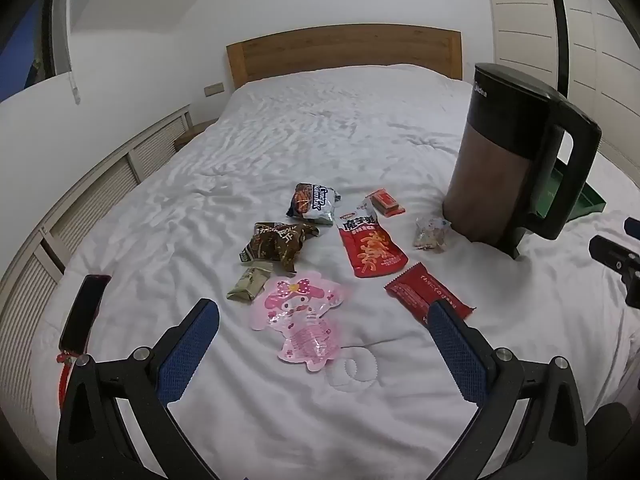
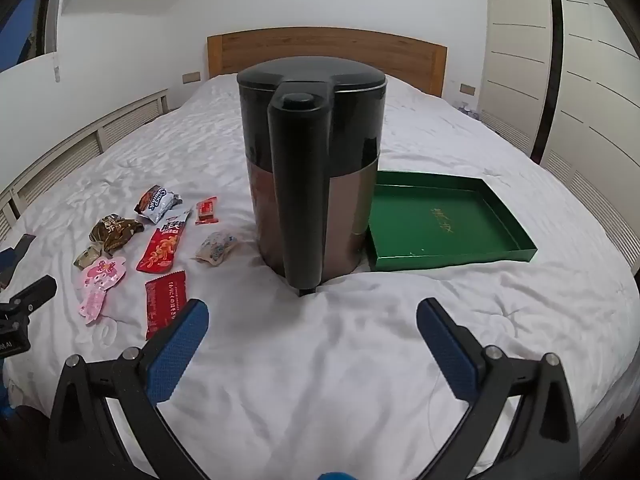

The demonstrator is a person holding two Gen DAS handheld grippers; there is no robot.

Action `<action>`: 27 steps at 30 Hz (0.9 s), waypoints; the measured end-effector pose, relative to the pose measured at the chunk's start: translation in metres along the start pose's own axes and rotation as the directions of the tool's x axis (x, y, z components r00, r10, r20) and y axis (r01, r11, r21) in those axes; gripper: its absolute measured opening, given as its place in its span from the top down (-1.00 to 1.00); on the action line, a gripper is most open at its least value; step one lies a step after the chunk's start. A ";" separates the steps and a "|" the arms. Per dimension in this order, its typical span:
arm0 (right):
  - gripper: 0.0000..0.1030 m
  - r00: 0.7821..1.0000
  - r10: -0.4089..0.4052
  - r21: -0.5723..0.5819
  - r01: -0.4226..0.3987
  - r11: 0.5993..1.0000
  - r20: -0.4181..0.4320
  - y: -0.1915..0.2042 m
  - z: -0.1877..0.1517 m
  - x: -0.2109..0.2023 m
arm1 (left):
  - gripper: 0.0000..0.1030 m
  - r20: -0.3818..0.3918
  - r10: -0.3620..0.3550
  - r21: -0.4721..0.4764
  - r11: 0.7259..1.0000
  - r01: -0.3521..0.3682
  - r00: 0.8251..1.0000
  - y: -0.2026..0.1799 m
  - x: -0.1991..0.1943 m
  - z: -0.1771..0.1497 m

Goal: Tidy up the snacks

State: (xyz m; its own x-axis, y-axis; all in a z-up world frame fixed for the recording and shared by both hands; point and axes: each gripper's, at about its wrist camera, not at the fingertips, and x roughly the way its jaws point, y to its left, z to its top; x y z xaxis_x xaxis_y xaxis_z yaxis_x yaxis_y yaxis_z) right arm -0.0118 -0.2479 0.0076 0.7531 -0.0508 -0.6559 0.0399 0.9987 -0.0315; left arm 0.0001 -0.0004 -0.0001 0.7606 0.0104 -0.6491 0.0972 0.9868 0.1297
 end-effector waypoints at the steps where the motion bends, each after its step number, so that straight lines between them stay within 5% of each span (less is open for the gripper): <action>1: -1.00 1.000 0.000 0.000 0.000 1.000 0.001 0.000 0.000 0.000 | -0.98 -0.002 -0.001 -0.001 1.000 0.001 1.000 0.000 0.000 0.000; 27: -1.00 1.000 -0.006 -0.002 0.006 1.000 0.004 0.001 -0.001 -0.001 | -0.98 -0.019 -0.028 0.023 0.999 0.029 0.999 -0.010 0.009 -0.004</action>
State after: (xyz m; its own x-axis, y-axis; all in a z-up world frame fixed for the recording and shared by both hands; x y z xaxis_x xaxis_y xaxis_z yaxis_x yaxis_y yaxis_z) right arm -0.0134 -0.2471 0.0080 0.7556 -0.0565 -0.6526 0.0432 0.9984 -0.0364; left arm 0.0033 -0.0090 -0.0100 0.7455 -0.0144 -0.6663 0.1335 0.9827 0.1282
